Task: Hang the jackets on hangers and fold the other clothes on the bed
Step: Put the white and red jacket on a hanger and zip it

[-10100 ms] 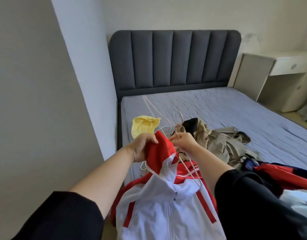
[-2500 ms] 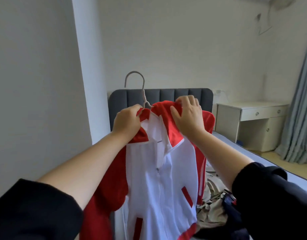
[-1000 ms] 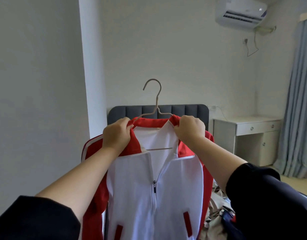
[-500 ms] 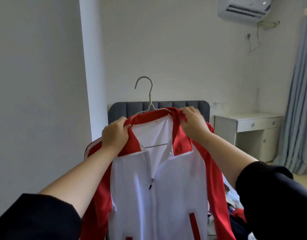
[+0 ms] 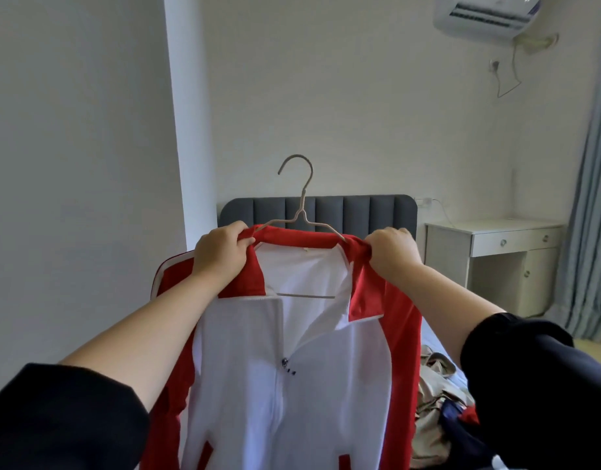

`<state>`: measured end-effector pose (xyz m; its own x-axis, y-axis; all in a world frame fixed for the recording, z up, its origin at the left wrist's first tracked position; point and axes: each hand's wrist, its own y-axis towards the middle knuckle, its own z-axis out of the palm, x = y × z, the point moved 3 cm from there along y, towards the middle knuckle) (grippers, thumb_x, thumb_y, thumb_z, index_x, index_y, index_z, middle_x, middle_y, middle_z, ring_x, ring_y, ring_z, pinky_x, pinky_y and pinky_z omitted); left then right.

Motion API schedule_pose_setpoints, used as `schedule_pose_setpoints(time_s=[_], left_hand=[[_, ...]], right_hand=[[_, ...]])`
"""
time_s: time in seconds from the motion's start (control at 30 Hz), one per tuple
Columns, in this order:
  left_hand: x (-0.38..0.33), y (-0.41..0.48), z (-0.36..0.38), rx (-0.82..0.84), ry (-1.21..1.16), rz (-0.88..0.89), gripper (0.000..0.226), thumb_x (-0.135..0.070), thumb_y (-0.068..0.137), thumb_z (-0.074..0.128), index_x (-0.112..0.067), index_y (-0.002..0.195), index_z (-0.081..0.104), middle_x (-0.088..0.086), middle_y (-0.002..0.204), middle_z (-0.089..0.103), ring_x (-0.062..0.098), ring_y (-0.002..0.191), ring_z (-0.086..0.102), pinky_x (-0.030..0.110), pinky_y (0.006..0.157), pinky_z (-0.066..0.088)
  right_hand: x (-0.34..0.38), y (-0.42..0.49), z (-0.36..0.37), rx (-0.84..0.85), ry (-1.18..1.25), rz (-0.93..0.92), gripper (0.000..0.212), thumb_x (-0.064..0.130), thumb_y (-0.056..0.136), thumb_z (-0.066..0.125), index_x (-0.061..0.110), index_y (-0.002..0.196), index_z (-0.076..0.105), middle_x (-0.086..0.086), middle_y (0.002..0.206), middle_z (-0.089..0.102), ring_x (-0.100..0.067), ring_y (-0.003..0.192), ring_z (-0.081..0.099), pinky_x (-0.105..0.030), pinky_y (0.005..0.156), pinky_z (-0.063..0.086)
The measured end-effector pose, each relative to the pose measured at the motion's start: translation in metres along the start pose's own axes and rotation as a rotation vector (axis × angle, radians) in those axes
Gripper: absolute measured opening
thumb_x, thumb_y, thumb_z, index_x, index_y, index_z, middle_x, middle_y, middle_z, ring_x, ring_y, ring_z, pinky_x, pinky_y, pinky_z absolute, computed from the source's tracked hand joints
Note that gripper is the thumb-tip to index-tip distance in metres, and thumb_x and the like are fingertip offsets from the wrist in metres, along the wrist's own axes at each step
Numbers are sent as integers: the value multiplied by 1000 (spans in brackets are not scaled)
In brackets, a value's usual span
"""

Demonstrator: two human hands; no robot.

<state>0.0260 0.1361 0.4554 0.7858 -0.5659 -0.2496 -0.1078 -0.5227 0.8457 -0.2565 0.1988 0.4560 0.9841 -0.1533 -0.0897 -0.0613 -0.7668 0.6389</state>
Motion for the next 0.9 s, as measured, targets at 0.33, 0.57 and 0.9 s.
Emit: schedule_pose_setpoints(time_s=[0.33, 0.57, 0.9], left_hand=[[7, -6, 6, 67, -3, -2, 16, -24, 91, 61, -9, 92, 63, 12, 82, 69, 37, 80, 61, 31, 66, 39], [-12, 21, -13, 58, -6, 138, 19, -28, 91, 61, -9, 92, 62, 9, 81, 67, 32, 74, 58, 29, 65, 34], [-24, 25, -18, 14, 36, 61, 24, -29, 94, 56, -5, 89, 58, 15, 80, 65, 37, 73, 56, 32, 62, 33]], right_hand=[[19, -2, 21, 233, 617, -36, 5, 22, 91, 58, 19, 87, 59, 6, 78, 58, -19, 78, 56, -28, 66, 43], [17, 5, 6, -164, 679, 121, 15, 14, 94, 51, 20, 81, 54, 5, 71, 55, -20, 69, 51, -31, 66, 37], [-2, 11, -31, -318, 589, 229, 33, 35, 95, 53, 16, 69, 49, 5, 64, 52, -24, 69, 51, -37, 74, 38]])
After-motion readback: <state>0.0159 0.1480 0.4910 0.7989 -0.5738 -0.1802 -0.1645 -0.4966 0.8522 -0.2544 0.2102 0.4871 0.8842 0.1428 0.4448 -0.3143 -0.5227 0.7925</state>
